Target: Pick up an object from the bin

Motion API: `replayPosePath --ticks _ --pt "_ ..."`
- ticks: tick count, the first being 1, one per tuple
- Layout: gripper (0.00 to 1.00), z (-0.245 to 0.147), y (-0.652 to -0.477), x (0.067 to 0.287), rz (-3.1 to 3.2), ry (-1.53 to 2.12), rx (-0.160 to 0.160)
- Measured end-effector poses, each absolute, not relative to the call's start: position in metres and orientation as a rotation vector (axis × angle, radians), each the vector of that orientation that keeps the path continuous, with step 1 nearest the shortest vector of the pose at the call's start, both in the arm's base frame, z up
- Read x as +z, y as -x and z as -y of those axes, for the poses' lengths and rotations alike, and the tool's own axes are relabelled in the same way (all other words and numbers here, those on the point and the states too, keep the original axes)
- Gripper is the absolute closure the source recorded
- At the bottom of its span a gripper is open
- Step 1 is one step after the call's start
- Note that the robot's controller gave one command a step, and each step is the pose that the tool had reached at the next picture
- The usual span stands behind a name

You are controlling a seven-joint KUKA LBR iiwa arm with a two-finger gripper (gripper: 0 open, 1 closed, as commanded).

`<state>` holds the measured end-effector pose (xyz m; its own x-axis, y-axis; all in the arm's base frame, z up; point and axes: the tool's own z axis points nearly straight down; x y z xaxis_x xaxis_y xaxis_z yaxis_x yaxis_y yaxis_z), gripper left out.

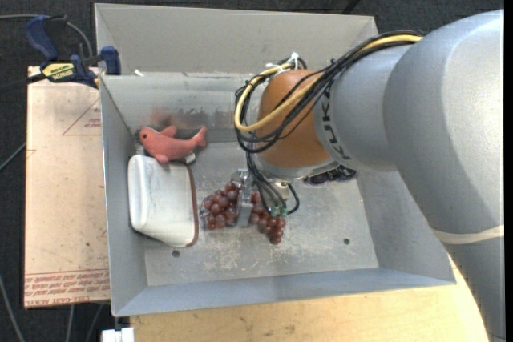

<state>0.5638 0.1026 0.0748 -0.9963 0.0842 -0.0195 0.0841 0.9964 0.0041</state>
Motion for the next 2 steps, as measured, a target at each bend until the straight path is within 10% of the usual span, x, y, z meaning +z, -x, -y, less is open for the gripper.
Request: replayPosePath --ticks 1,2 --pt "1.00 -0.096 -0.566 0.081 -3.113 -0.149 0.005" --pt "1.00 -0.104 -0.570 0.164 -3.119 -0.091 0.006"
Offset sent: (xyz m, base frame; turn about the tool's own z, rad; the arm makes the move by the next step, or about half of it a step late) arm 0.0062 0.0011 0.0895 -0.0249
